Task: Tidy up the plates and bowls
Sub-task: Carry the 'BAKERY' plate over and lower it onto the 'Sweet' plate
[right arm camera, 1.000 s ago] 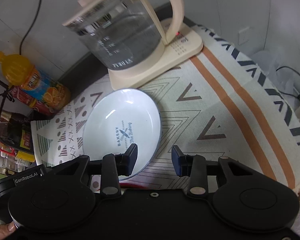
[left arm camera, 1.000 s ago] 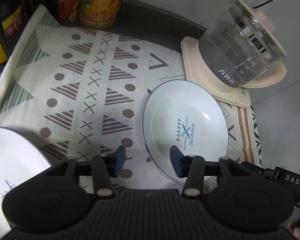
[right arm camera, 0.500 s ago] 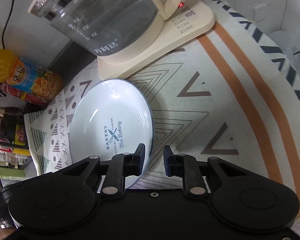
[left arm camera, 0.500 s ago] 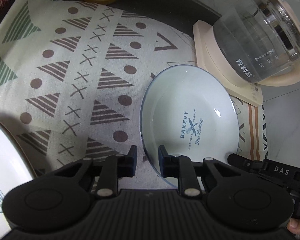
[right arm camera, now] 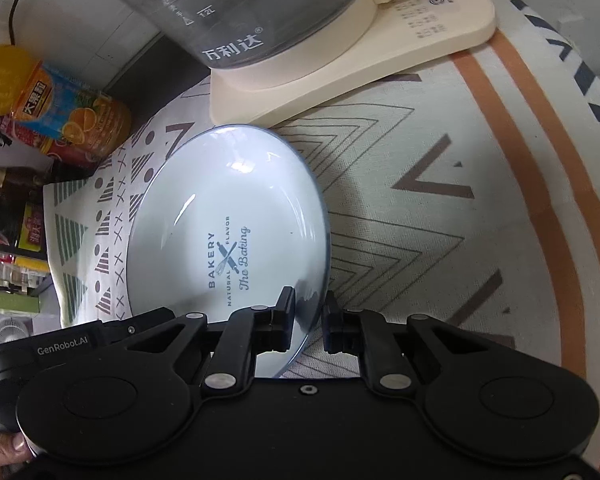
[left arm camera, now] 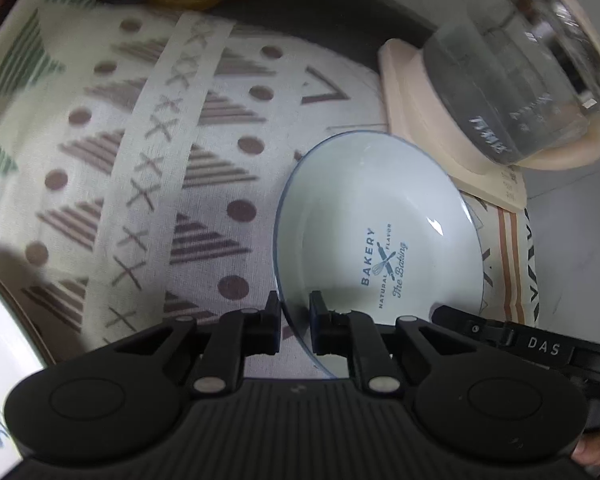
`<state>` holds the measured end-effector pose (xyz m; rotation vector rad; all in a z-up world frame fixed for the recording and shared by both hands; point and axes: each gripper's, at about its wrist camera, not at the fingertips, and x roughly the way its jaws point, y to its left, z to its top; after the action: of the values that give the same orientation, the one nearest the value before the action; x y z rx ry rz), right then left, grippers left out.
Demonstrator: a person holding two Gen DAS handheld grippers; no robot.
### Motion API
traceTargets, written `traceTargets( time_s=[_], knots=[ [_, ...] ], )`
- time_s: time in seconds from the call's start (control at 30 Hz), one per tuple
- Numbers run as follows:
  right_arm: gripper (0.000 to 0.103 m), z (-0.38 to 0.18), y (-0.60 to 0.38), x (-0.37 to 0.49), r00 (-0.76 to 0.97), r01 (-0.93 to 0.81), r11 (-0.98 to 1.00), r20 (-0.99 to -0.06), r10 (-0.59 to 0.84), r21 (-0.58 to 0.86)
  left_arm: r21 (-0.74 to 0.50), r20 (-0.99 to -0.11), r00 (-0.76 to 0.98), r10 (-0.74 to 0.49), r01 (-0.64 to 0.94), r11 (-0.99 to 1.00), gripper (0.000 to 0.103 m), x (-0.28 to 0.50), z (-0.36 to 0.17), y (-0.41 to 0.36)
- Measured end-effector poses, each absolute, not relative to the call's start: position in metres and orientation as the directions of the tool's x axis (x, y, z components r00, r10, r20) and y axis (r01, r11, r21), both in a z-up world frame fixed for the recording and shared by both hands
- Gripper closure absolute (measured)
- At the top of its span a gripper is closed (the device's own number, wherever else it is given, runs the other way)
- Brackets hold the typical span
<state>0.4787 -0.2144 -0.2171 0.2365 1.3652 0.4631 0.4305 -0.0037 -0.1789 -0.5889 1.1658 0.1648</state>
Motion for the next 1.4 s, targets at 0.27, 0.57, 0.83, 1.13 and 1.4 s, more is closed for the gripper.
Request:
traceTargets(
  time_s=[0.27,0.57,0.83,1.13,1.4],
  knots=[
    [0.091,-0.188,-0.217,0.472,0.193,-0.241,0.865,-0.852,0.487,0.44,-0.345,-0.86,0.489,-0.143,-0.353,0.87,0.091,0.42,-0.146,-0.001],
    [0.091,-0.162,-0.208,0.455,0.257,-0.268,0.864,-0.832,0.491,0.427,-0.383,-0.829,0.537,-0.156,-0.34,0.859,0.091,0.403,-0.122,0.01],
    [0.091,-0.137,-0.2,0.432,0.327,-0.298,0.862,-0.805,0.495,0.41,-0.412,-0.797,0.583,-0.158,-0.334,0.848,0.092,0.375,-0.104,0.024],
    [0.091,-0.116,-0.18,0.398,0.371,-0.31,0.861,-0.783,0.499,0.403,-0.434,-0.777,0.612,-0.149,-0.348,0.831,0.092,0.337,-0.087,0.046],
    [0.091,-0.11,-0.157,0.364,0.387,-0.328,0.856,-0.769,0.508,0.4,-0.448,-0.766,0.628,-0.136,-0.37,0.814,0.092,0.299,-0.08,0.07]
  ],
)
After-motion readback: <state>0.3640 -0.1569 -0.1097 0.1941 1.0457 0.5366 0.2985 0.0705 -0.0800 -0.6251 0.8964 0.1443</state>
